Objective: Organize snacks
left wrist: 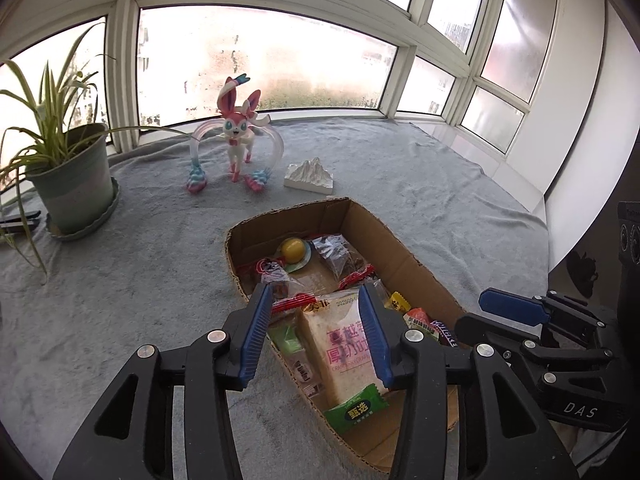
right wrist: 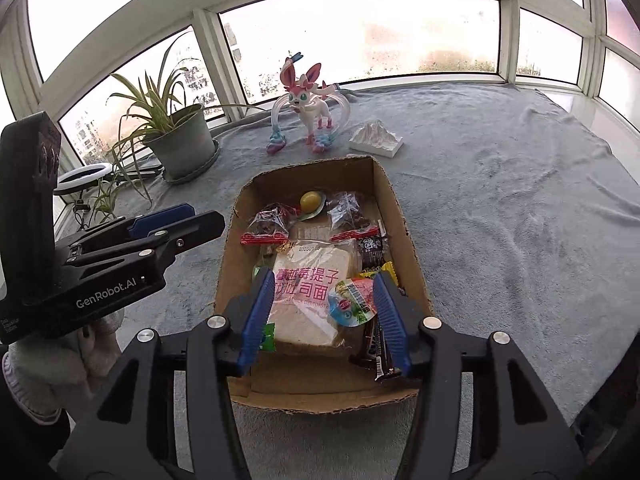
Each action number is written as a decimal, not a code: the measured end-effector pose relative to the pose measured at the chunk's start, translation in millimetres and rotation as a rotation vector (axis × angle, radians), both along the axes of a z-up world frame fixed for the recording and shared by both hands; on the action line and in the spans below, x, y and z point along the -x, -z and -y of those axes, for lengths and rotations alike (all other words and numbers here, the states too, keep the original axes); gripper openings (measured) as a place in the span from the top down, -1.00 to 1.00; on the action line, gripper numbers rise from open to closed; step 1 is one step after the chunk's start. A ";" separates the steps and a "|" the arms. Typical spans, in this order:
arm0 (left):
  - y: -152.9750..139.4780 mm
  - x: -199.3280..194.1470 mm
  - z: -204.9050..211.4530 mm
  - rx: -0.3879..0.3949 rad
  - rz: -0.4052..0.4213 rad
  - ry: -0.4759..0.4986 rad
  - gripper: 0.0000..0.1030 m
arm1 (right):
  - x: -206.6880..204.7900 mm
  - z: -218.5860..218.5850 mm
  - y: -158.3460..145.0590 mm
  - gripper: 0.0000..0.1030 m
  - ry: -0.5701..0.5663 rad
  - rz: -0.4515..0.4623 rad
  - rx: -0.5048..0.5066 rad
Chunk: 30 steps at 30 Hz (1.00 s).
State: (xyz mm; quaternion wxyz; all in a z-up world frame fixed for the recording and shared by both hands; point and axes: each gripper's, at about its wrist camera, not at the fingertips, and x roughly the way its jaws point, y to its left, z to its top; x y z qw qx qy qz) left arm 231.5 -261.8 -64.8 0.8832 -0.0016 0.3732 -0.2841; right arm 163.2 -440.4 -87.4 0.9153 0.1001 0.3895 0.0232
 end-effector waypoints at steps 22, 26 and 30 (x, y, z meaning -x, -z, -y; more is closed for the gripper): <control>-35.2 94.1 -62.6 0.004 0.058 -0.080 -0.25 | 71.6 -44.4 -36.2 -0.43 0.098 0.059 0.129; -39.7 101.4 -66.7 -0.001 0.072 -0.090 -0.25 | 77.5 -47.8 -37.8 -0.43 0.094 0.067 0.126; -42.7 106.8 -68.3 -0.003 0.081 -0.101 -0.25 | 79.5 -48.9 -39.8 -0.43 0.089 0.075 0.129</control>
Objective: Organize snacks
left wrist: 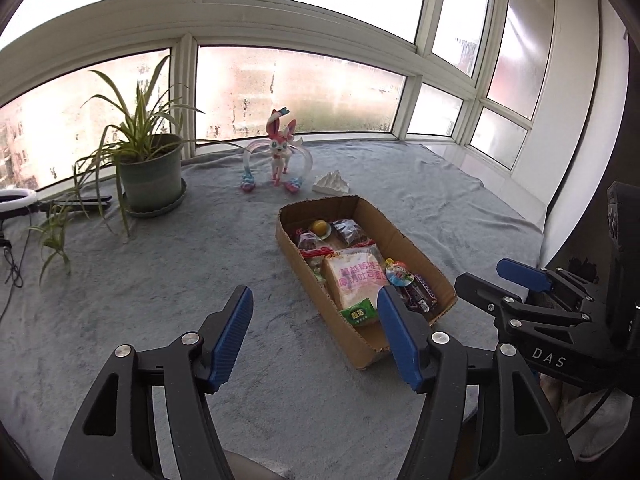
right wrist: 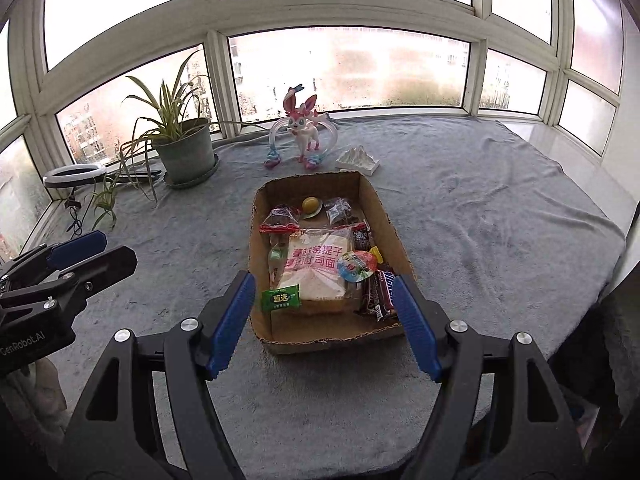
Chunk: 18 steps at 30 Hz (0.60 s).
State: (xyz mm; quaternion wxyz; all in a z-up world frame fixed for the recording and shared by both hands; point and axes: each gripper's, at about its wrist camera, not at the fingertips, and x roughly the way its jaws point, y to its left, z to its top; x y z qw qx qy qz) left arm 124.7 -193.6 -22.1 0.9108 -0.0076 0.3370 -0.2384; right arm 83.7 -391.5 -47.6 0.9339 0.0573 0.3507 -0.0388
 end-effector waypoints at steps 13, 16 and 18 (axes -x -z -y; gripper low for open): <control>0.3 4.1 -0.1 -0.011 -0.016 -0.012 -0.25 | 1.7 -1.5 -2.9 -0.43 -0.001 0.006 -0.002; -0.2 4.3 1.0 -0.013 -0.015 -0.009 -0.25 | 1.9 -1.6 -2.9 -0.43 -0.002 0.007 -0.001; -0.3 3.9 1.7 -0.013 -0.016 -0.005 -0.25 | 0.9 -2.0 -2.9 -0.43 -0.002 0.007 0.001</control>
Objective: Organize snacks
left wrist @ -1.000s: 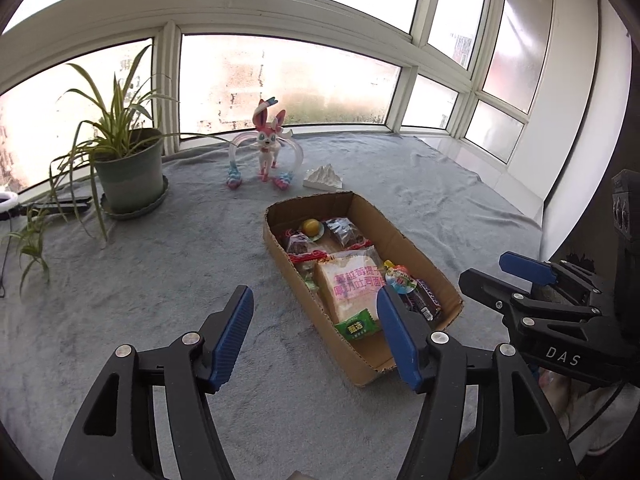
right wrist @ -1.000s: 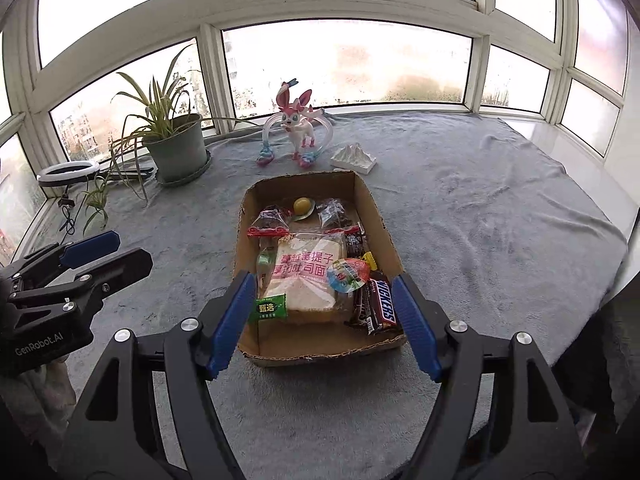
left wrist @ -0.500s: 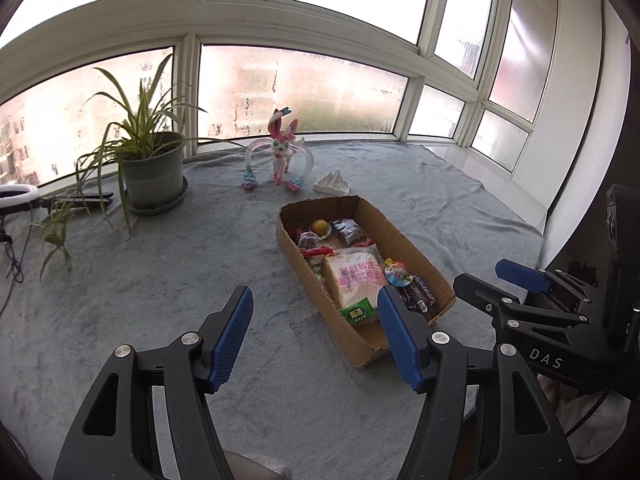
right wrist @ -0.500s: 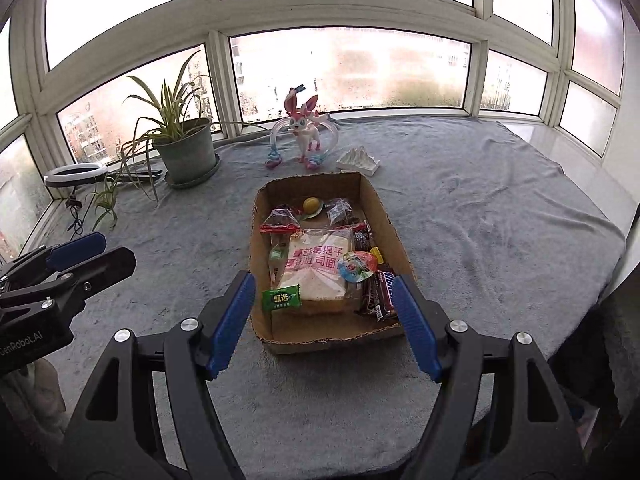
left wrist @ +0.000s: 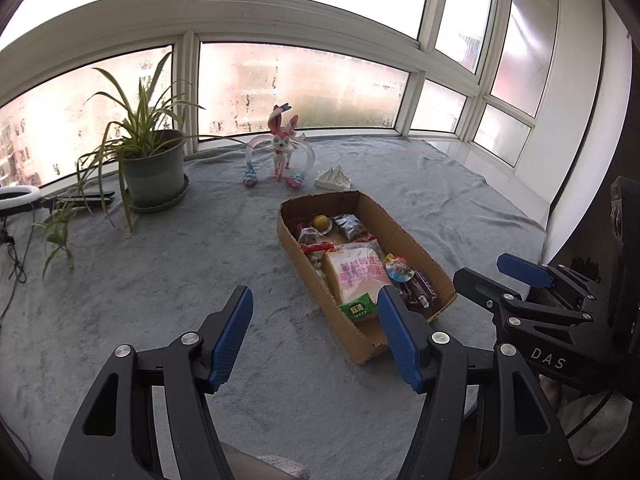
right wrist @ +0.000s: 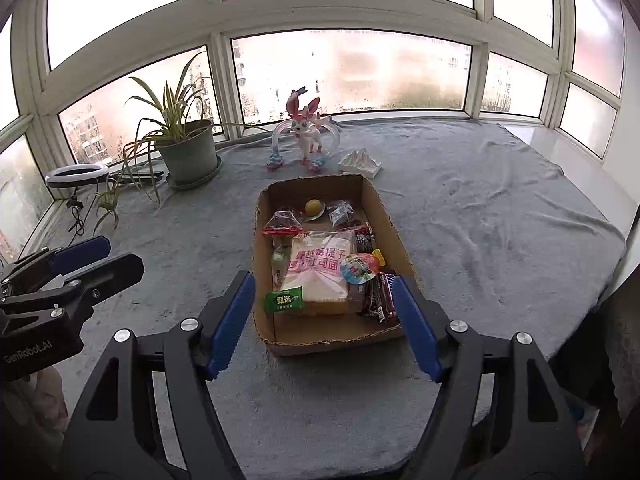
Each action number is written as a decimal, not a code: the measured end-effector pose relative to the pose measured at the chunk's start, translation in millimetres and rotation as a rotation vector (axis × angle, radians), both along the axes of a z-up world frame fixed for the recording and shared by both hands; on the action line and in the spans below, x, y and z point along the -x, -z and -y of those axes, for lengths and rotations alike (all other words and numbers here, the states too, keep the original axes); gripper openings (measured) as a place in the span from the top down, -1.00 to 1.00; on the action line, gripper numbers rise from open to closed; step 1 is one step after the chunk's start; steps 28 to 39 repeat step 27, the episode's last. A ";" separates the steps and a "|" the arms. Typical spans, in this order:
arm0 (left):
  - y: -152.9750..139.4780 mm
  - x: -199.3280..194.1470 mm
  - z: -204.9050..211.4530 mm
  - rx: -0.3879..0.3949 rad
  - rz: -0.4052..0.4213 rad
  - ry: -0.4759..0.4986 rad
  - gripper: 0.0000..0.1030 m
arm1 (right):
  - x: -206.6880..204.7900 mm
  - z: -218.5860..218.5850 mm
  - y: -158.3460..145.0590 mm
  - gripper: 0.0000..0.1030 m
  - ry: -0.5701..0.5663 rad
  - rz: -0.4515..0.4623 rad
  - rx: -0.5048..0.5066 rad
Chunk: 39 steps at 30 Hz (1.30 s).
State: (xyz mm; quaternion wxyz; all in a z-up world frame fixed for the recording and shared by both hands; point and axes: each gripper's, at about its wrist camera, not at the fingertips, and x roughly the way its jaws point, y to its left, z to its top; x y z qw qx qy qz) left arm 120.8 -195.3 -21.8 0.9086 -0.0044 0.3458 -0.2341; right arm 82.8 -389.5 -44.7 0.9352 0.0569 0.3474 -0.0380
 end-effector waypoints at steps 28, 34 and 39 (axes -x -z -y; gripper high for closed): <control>3.1 -9.8 -1.0 0.001 -0.003 -0.005 -0.25 | -5.7 -3.8 2.6 -0.43 -0.004 -0.008 0.004; 3.1 -9.8 -1.0 0.001 -0.003 -0.005 -0.25 | -5.7 -3.8 2.6 -0.43 -0.004 -0.008 0.004; 3.1 -9.8 -1.0 0.001 -0.003 -0.005 -0.25 | -5.7 -3.8 2.6 -0.43 -0.004 -0.008 0.004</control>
